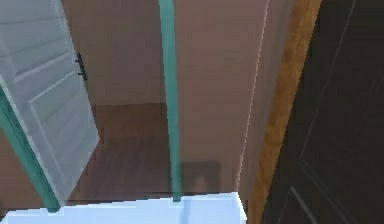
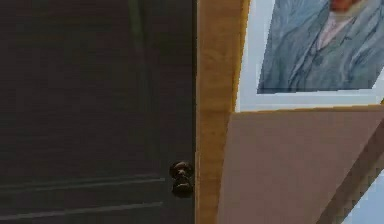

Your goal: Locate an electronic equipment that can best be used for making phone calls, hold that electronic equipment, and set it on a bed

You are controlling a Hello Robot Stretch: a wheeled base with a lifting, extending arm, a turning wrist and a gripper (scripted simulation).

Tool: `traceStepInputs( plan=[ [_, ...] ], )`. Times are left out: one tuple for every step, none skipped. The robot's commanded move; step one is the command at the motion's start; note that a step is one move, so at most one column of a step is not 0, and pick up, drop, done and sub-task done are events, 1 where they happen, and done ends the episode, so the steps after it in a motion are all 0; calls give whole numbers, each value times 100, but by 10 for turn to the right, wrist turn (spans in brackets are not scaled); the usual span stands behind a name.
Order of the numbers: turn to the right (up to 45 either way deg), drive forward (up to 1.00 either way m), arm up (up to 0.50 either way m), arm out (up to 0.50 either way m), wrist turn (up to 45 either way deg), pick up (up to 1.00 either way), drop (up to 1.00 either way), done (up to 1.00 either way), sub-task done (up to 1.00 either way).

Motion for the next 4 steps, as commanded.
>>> traceStepInputs(
  plan=[
    [0, 20, 0, 0, 0, 0, 0, 0, 0],
    [-420, 0, 0, 0, 0, 0, 0, 0, 0],
    [0, 95, 0, 0, 0, 0, 0, 0, 0],
    [360, 0, 0, 0, 0, 0, 0, 0, 0]
  ],
)
